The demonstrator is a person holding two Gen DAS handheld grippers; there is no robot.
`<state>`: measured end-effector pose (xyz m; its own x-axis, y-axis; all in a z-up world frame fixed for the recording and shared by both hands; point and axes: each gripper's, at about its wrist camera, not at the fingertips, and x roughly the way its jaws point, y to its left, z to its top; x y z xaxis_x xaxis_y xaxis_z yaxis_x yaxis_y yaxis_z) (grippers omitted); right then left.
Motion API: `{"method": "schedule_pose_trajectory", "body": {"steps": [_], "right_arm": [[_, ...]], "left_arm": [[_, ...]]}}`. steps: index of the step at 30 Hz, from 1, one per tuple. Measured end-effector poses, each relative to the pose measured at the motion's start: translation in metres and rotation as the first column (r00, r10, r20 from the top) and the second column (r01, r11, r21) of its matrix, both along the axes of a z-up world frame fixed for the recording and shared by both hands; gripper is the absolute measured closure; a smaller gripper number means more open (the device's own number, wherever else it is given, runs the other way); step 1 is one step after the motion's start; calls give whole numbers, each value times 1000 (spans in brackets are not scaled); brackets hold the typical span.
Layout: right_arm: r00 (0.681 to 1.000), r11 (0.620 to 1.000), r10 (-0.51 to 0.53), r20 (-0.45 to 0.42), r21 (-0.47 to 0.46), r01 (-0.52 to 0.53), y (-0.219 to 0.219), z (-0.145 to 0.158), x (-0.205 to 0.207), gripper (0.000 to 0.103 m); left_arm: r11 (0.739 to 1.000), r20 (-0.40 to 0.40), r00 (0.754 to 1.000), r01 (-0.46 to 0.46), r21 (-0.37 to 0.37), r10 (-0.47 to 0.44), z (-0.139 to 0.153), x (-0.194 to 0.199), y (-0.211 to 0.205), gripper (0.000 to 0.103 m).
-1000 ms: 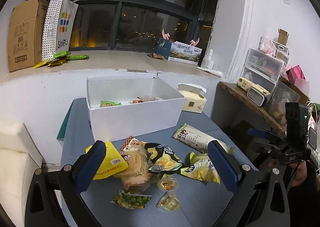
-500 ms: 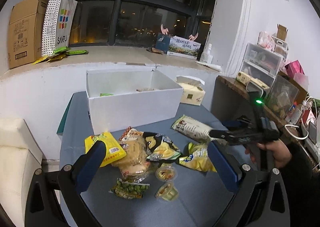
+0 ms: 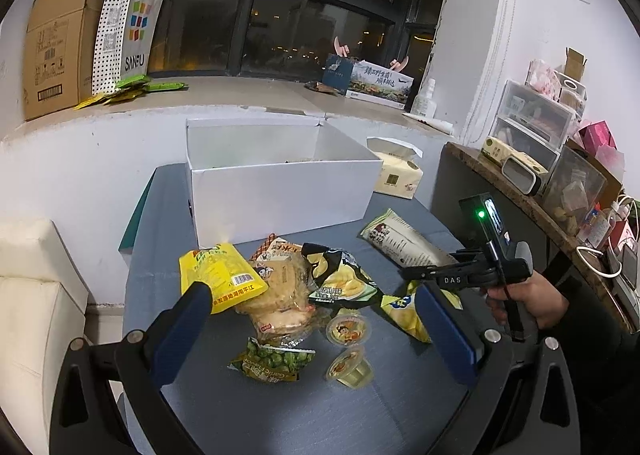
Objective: Organize snacks
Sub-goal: 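Grasp the tall white snack bag with the right gripper and lift it, then grasp the yellow pack with the left gripper while the right carries the white bag to the box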
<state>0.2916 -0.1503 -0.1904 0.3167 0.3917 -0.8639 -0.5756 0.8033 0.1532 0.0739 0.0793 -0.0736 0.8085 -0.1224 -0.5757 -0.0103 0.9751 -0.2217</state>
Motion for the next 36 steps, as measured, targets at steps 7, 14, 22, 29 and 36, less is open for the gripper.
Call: {"method": "schedule_pose_trajectory", "body": {"steps": [7,14,22,29,36], "right_arm": [[999,1000,24,39,2,-24,-8,10,-14,71],[993,990,-50,107,139,35,-42,51,-23,72],[979,929,-138,150,362,75,-80,105,-62,72],[973,906,-152,171,417,69,-91,121,-102,72],[978,905,-139,154,421,62,-88,111,-107,72]], "left_arm": [[1000,-6,1000,2,0,-2,-2,5,1,0],[999,-28,999,17,-41,-18,-10,18,11,0],[996,-144,989,-18,-83,6,-31,71,41,0],[999,-304,953,1,-52,-17,-58,129,51,0],[986,-501,861,-146,-74,90,-103,163,81,0]]}}
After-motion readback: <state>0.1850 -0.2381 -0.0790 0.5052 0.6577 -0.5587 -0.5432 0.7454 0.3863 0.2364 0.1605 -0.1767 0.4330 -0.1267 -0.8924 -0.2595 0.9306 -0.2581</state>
